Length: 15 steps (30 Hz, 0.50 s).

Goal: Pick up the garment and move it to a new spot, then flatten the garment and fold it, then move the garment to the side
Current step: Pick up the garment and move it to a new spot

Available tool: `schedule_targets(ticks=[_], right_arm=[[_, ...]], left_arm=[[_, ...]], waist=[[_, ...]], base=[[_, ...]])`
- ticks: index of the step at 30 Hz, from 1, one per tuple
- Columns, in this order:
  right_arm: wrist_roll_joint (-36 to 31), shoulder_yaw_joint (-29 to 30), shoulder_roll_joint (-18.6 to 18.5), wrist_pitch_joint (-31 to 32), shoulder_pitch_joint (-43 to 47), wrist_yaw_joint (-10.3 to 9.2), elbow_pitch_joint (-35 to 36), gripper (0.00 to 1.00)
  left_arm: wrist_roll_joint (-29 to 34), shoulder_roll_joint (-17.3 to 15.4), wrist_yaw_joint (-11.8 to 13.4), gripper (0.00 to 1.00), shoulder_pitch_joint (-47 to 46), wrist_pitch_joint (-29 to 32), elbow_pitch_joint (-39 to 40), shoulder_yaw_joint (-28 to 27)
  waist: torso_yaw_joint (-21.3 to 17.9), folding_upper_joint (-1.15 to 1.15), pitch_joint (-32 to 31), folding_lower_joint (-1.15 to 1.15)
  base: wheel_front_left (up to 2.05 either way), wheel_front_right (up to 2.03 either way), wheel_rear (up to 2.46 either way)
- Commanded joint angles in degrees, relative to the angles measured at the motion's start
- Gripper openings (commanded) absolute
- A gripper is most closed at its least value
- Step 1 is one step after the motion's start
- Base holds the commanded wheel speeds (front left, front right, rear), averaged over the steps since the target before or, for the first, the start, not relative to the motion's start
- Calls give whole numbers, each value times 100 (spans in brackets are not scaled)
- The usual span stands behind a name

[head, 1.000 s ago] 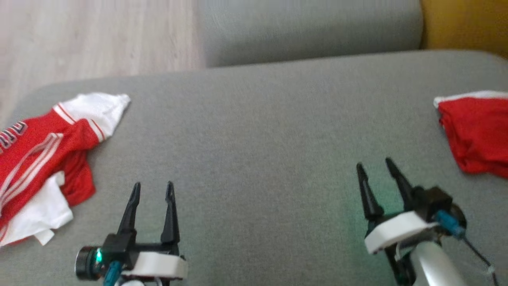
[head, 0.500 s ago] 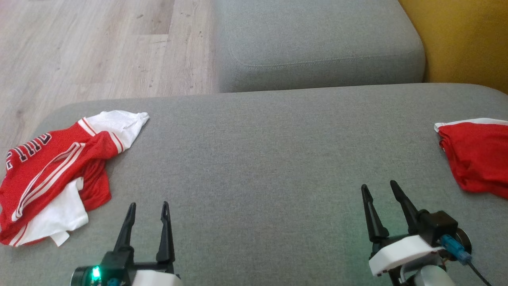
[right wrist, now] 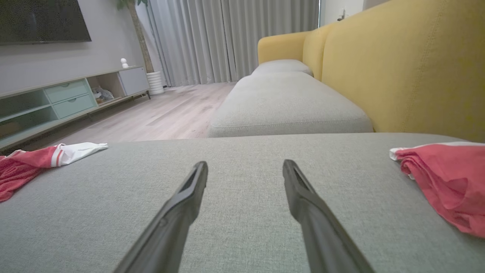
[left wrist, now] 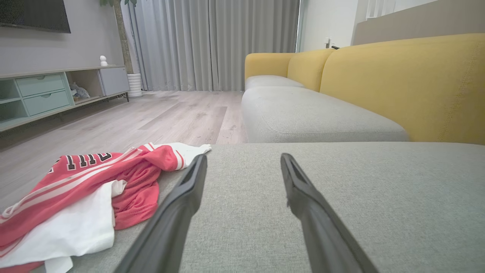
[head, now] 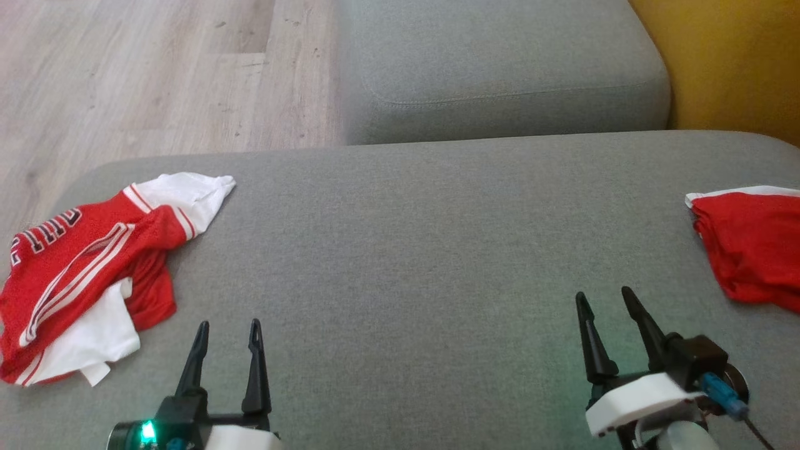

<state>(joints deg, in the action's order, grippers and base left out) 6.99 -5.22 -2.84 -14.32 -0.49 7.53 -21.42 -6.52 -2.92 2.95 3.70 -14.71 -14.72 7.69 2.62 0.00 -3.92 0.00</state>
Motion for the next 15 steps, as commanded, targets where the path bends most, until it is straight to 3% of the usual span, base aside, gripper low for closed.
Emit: schedule_targets(ticks=[1,7,15], right_arm=[[6,-109,-5,-67,-160,-4,167,100],[47,-37,-4,-68,-101,-4,176,100],[92,-30,-4,-68,-103,-4,222,100]], left_arm=[[26,4,-10,100,-294,-29,139,-166],[82,2,-17,100,-340,-29,104,-238],[201,-44,-29,100,-327,-29,159,-554]], waist=[[44,0,3,0],[546,0,55,0],[1820,0,154,0]], base=[[0,0,0],[0,0,0],[0,0,0]])
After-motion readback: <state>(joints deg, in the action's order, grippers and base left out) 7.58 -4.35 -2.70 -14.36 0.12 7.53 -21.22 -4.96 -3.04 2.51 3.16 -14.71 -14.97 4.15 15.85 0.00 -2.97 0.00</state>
